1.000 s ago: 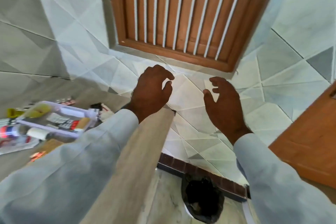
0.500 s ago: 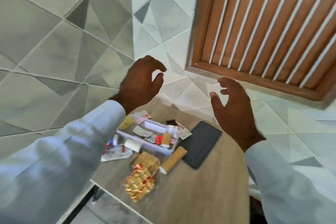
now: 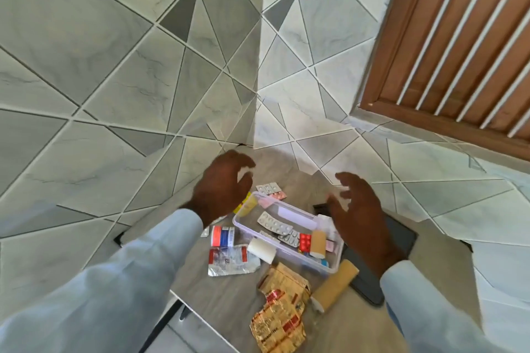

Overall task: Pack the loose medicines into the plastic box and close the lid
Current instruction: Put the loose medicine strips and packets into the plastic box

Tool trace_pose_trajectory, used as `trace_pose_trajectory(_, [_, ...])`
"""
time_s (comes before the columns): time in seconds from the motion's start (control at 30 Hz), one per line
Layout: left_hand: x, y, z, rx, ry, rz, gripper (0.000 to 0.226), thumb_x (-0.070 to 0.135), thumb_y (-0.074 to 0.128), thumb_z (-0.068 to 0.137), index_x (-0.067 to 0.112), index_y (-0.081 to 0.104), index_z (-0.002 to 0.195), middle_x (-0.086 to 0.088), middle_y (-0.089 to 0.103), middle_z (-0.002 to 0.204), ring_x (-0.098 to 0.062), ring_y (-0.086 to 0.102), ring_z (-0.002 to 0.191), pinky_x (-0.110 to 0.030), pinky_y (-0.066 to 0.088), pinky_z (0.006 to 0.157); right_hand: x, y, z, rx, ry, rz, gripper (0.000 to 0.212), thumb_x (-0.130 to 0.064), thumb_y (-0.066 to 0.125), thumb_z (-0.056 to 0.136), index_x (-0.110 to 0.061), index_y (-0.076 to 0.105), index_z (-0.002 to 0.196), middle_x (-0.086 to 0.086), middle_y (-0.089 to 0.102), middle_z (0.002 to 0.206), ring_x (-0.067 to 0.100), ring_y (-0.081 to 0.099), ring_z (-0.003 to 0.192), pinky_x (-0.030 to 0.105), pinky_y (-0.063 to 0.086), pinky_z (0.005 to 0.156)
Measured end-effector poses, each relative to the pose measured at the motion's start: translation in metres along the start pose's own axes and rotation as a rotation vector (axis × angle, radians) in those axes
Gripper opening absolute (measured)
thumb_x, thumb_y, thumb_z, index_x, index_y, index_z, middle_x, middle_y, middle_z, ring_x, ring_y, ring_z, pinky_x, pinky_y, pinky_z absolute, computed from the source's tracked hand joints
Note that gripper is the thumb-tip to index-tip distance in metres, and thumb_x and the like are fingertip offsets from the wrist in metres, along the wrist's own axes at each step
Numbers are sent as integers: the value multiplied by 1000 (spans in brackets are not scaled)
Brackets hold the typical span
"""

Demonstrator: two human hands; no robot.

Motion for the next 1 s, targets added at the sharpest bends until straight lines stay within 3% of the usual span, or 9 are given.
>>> trace_pose_trajectory(0.1, [-52, 31, -22, -145, -218, 5, 34, 30, 53, 74, 22, 63, 106, -6, 63, 106, -26, 60, 98, -40, 48, 90, 17, 44, -9, -109, 35, -4, 43, -22, 65, 88, -21, 51, 129, 0, 55, 126, 14, 56, 106, 29, 46, 90])
trace_pose_trajectory(0.2, [-97, 66, -50, -341, -324, 56, 44, 22, 60, 79, 19, 56, 123, -8, 57, 125, -27, 54, 116, -38, 42, 101, 38, 100, -36, -335, 116, -29, 48, -32, 62, 89, -29, 44, 133, -9, 51, 133, 12, 51, 121, 36, 46, 103])
trace_pose_trajectory(0.33, [-144, 91, -69, -494, -412, 212, 69, 28, 64, 81, 27, 32, 142, -2, 40, 146, -23, 39, 132, -36, 33, 109, 67, 161, -76, -526, 307, -65, 52, -35, 55, 92, -29, 36, 140, -7, 42, 145, 11, 43, 130, 29, 36, 111])
trace_pose_trajectory(0.43, [-165, 108, -73, -665, -382, 346, 90, 40, 65, 77, 32, 11, 149, 0, 29, 152, -25, 31, 137, -42, 31, 109, 83, 189, -91, -572, 446, -92, 58, -39, 48, 95, -23, 27, 147, -5, 32, 154, 13, 31, 141, 26, 19, 117])
trace_pose_trajectory(0.6, [-195, 131, -62, -799, -233, 488, 87, 48, 63, 75, 27, 19, 147, -1, 41, 142, -27, 42, 123, -40, 38, 97, 98, 214, -86, -509, 621, -118, 45, -34, 53, 92, -21, 43, 134, -2, 48, 139, 15, 42, 130, 22, 26, 110])
trace_pose_trajectory(0.7, [-207, 140, -58, -895, -102, 552, 78, 46, 59, 78, 24, 25, 145, -1, 40, 143, -27, 38, 128, -41, 34, 101, 93, 222, -78, -406, 720, -87, 18, -23, 64, 86, -32, 53, 96, -1, 57, 107, 17, 54, 107, 21, 37, 91])
trace_pose_trajectory(0.77, [-213, 145, -56, -938, -8, 576, 72, 42, 55, 81, 23, 26, 144, -2, 40, 143, -27, 36, 130, -41, 32, 103, 88, 229, -76, -302, 821, -40, 32, -14, 67, 81, -37, 46, 76, -2, 54, 95, 13, 50, 93, 21, 37, 84])
trace_pose_trajectory(0.9, [-218, 150, -50, -979, 74, 549, 64, 36, 50, 82, 24, 31, 141, -2, 46, 137, -28, 39, 126, -41, 32, 100, 87, 241, -79, -174, 985, 25, 14, -10, 69, 77, -21, 66, 85, -1, 59, 90, 15, 53, 90, 23, 39, 80])
trace_pose_trajectory(1.0, [-223, 153, -49, -983, 66, 486, 63, 40, 51, 80, 27, 34, 139, 0, 49, 134, -26, 40, 125, -40, 33, 101, 89, 246, -86, -72, 1035, 92, 13, -5, 71, 73, -15, 71, 82, 2, 68, 89, 20, 61, 88, 27, 46, 81])
Point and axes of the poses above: each hand's wrist, its own z-axis towards the middle knuckle, its own y-axis out of the palm, x = y × z, the point moved 6 cm from there along z, towards the middle knuckle
